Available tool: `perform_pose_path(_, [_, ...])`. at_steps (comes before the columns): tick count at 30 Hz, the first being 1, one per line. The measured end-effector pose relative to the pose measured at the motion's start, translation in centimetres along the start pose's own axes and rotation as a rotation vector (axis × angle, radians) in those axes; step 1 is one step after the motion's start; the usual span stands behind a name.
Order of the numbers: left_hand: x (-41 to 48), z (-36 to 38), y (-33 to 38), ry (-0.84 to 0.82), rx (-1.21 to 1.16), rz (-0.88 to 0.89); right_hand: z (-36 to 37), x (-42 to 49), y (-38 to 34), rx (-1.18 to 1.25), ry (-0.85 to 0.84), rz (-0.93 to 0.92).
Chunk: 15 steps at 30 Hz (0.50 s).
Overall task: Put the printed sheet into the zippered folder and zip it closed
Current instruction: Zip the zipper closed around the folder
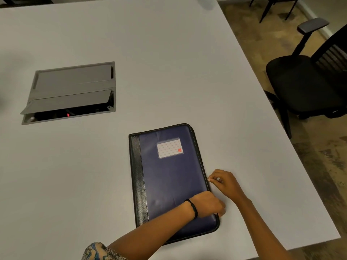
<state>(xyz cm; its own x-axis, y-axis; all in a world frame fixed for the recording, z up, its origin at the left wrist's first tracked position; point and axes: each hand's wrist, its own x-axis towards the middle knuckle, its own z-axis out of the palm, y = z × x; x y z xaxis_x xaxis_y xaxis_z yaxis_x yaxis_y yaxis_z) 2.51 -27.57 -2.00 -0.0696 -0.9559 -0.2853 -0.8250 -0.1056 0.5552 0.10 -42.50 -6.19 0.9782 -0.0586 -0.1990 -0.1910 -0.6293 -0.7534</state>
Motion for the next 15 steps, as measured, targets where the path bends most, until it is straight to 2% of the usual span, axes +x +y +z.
perform_pose_path(10, [-0.2,0.8,0.0,-0.074,0.049,0.056,-0.1,5.9,-1.8,0.002,0.148,0.082])
perform_pose_path(15, [-0.1,0.2,-0.1,-0.14,-0.084,-0.011,-0.5,8.3,-2.1,-0.019,0.153,0.097])
